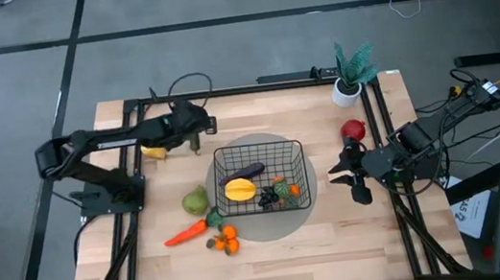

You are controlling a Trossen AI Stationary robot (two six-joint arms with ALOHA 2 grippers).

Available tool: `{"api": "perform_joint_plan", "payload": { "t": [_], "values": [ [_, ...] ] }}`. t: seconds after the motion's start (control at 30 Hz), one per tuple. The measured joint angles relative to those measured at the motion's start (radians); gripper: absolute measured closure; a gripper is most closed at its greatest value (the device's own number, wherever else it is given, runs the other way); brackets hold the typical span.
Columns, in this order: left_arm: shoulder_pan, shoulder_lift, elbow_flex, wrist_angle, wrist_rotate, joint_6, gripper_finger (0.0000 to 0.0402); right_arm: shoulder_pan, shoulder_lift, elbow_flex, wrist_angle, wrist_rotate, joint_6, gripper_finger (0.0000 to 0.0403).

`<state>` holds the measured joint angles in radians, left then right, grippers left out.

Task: Build produce basket
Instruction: Put the green chili pepper into the black wire basket

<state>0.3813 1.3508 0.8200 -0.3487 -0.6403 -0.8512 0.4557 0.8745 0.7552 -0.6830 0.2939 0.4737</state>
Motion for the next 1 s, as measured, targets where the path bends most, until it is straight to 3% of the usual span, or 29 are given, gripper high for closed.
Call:
{"api": "perform_joint_plan", "payload": {
  "t": [0.13,0.27,0.37,0.57,0.77,1.0],
  "values": [
    [-0.024,-0.073,0.000,0.167,0.001,0.166,0.0379,0.000,0.000,0.000,0.001,0.000,0.000,0.0279],
    [-0.044,-0.129,0.000,0.361,0.071,0.304,0.0379,0.000,0.000,0.000,0.001,0.000,-0.002,0.0279],
    [-0.069,-0.142,0.002,0.533,0.193,0.409,0.0379,0.000,0.000,0.000,0.001,0.000,-0.002,0.0279],
    [-0.128,-0.142,0.002,0.830,0.569,0.557,0.0380,0.000,0.000,0.000,0.001,0.000,-0.003,0.0279],
    [-0.224,-0.142,0.002,0.909,0.789,0.575,0.0384,0.000,0.000,0.000,0.001,0.000,-0.005,0.0279],
    [-0.352,-0.129,0.002,0.925,0.815,0.648,0.0378,0.000,0.000,0.000,0.001,0.000,-0.006,0.0279]
  ]
}}
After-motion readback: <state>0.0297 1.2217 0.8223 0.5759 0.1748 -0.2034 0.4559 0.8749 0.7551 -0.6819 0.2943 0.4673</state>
